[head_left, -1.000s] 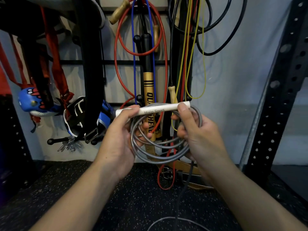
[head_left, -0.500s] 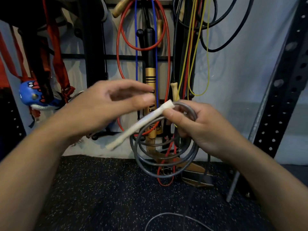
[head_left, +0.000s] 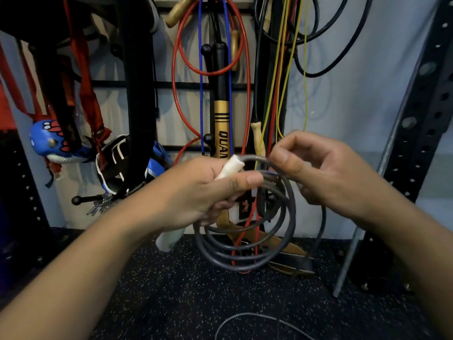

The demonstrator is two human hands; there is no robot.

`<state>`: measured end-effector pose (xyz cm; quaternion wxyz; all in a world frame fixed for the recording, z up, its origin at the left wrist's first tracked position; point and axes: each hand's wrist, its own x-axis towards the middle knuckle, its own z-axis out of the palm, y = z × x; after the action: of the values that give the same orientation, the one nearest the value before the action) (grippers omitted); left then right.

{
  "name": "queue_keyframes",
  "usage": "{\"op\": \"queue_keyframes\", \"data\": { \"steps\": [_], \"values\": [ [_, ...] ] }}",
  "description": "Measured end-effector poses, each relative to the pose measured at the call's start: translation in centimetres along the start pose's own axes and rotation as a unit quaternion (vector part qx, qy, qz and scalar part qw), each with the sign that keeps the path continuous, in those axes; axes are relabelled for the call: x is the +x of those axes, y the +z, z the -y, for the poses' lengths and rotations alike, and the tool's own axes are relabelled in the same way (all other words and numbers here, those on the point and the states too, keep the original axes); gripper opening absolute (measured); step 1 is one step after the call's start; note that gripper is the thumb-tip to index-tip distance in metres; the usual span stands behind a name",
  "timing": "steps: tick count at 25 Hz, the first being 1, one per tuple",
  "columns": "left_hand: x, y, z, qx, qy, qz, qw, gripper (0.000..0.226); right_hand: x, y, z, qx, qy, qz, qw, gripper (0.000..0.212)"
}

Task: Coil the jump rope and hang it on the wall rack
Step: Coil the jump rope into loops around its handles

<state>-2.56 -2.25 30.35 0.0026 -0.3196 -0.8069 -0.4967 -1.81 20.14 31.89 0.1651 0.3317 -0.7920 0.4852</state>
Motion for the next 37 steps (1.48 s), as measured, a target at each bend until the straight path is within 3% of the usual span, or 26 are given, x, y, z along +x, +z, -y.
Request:
{"op": "queue_keyframes", "data": {
  "steps": [2,4,7,10,12,13,15,18,22,24,26,29,31,32,34,37],
  "values": [
    [0.1,0.0,0.3,-0.122,0.012,-0.025,0.992,0.045,-0.4,-0.5,-1.0,0.043,0.021,-0.041,0.998,0.053],
    [0.4,0.1,0.6,-0.273,0.029,-0.059,0.960,0.044,-0.7,-0.5,-2.6,0.101,0.054,-0.071,0.991,0.071],
    [1.3,1.4,0.7,-0.456,0.049,-0.147,0.876,0.042,-1.1,1.3,-4.3,0.222,0.119,-0.036,0.967,0.087],
    [2.5,3.5,0.2,-0.589,0.067,-0.272,0.758,0.046,-1.6,4.7,-5.1,0.319,0.146,0.039,0.936,0.109],
    [3.1,4.3,0.4,-0.618,0.061,-0.325,0.713,0.048,-1.9,6.9,-4.8,0.309,0.145,0.054,0.938,0.097],
    [3.3,4.6,0.5,-0.608,0.049,-0.339,0.716,0.048,-2.1,7.8,-4.5,0.275,0.146,0.035,0.950,0.082],
    [3.3,5.2,1.0,-0.537,0.028,-0.369,0.758,0.044,-2.0,8.7,-4.2,0.252,0.151,-0.051,0.955,0.059],
    [3.0,6.2,1.7,-0.425,0.029,-0.388,0.817,0.039,-1.7,8.5,-4.0,0.374,0.178,-0.142,0.899,0.055],
    [2.5,6.6,3.5,-0.405,0.011,-0.309,0.860,0.035,-1.3,7.2,-4.1,0.398,0.194,-0.180,0.878,0.032],
    [2.1,6.6,4.1,-0.413,-0.009,-0.263,0.872,0.027,-1.4,6.4,-4.6,0.363,0.203,-0.202,0.887,0.019],
    [1.5,6.6,4.2,-0.424,-0.036,-0.237,0.873,0.021,-1.4,5.3,-4.7,0.311,0.203,-0.208,0.905,0.021],
    [0.8,4.9,4.7,-0.447,-0.047,-0.217,0.867,0.057,-1.4,2.8,-3.9,0.197,0.162,-0.165,0.953,0.024],
    [0.5,2.7,4.9,-0.382,-0.023,-0.213,0.899,0.101,-1.5,1.1,-2.9,0.074,0.129,-0.089,0.985,0.021],
    [0.3,1.6,4.5,-0.298,-0.002,-0.214,0.930,0.117,-1.5,0.5,-2.3,0.015,0.116,-0.040,0.992,0.019],
    [0.0,0.2,3.0,-0.058,0.041,-0.190,0.979,0.124,-1.4,-0.1,-1.5,-0.076,0.100,0.054,0.991,0.016],
    [-0.2,0.2,-0.1,0.198,0.057,-0.081,0.975,0.124,-1.3,0.4,-1.1,-0.155,0.095,0.134,0.974,0.023]
  ]
}}
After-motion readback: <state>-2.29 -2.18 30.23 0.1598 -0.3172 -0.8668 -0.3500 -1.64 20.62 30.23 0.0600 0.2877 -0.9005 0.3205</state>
